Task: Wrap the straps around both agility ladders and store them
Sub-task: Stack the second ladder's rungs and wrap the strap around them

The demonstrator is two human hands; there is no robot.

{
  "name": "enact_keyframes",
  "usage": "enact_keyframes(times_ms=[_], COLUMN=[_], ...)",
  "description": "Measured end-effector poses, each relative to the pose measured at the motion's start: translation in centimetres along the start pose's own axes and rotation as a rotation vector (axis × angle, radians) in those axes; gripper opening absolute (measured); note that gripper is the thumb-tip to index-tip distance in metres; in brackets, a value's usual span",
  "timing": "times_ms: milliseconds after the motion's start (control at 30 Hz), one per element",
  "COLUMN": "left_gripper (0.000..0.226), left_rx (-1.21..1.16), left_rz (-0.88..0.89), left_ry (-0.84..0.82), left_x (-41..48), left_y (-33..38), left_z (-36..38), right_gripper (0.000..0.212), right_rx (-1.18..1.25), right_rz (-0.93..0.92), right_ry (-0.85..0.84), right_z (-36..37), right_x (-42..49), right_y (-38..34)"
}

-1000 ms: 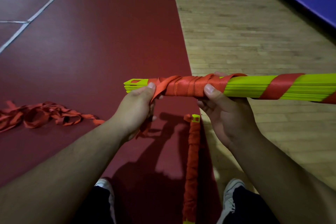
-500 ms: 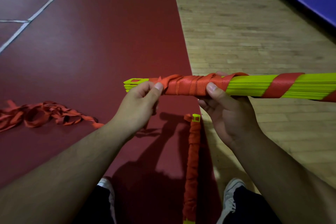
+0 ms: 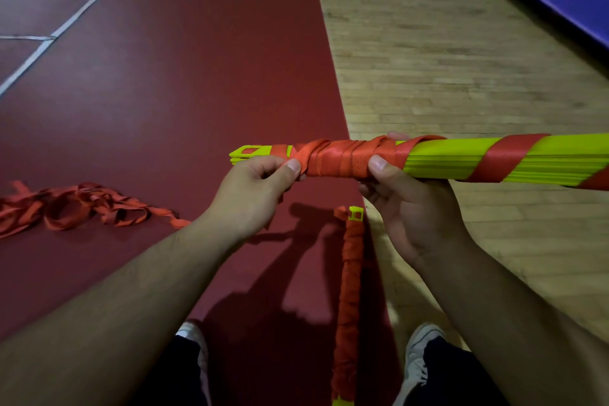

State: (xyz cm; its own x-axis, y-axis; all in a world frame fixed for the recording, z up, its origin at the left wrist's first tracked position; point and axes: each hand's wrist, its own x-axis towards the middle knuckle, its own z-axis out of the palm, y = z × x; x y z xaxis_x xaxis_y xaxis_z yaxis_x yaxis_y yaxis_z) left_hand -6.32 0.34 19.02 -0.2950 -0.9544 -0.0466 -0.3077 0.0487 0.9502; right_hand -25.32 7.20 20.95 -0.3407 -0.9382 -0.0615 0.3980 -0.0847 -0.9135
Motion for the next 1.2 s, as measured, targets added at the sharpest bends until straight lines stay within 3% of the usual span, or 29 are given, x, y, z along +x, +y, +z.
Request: enact_keyframes(times_ms=[200,467,633,967,1200], left_gripper=[0.038,0.037,0.036,0.046,0.045], left_rx=[0.219,0.129,0.095,0.035,-0.028], left_rz=[0.078,0.096,0.07,0.066,-0.015], left_ry=[0.091,0.031,0.02,0.017,0.005], left_x=[0.5,0.3,0.5,0.7,0.4], left_y=[-0.7,-0.7,-1.0,-1.0,-1.0], left_z=[0.0,0.0,-0.1,0.1,0.2], right_gripper=[0.028,0.027,0.039,0.023,0.03], right_rx=[-0.001,0.019,-0.006,0.015,0.008], right_rz=[-0.005,0.007,0.0,0.009,-0.008], right_ry=[-0.018,0.005,0.009,0.006,-0.014], right_z=[0.3,0.3,0.1,0.4,0.5], right_x=[-0.3,-0.2,-0.1,-0.3,-0.4], right_y=[-0.3,-0.2,-0.1,-0.5,-0.5])
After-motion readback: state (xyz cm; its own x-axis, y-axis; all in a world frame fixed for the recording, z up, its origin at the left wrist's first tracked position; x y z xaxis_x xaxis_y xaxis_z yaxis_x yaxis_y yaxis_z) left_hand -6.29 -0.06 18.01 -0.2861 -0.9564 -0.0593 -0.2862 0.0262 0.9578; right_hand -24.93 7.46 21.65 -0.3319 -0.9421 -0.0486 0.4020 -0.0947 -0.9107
